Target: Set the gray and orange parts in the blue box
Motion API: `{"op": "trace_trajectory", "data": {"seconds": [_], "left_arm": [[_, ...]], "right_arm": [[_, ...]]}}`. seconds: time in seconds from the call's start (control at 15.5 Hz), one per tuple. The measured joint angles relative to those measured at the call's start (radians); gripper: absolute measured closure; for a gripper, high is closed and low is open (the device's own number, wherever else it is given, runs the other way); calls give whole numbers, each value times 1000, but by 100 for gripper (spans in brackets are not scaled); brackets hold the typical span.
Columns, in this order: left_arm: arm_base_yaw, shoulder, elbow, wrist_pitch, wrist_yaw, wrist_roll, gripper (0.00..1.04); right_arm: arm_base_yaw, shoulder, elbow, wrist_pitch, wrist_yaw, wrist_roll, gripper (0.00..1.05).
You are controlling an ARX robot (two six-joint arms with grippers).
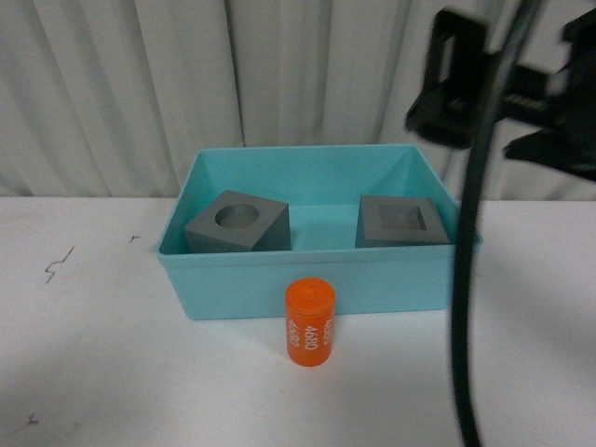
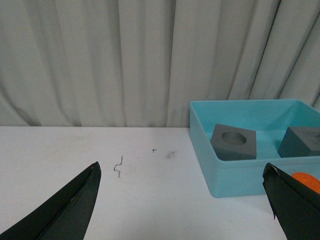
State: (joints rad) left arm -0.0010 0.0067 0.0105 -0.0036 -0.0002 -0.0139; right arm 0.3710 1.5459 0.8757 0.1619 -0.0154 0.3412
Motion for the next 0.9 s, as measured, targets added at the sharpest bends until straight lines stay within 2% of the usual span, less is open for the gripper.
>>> {"op": "trace_trajectory", "data": {"seconds": [0.26,0.45,0.9], "left_arm": [[0,0,0,0,0,0,7],[0,0,0,0,0,0,7],[0,0,0,0,0,0,7]], "right_arm": [[95,205,114,-123,-97,11,6],[129,287,173,-179,-121,1,6],[161,406,284,-288,-84,-137,6]]}}
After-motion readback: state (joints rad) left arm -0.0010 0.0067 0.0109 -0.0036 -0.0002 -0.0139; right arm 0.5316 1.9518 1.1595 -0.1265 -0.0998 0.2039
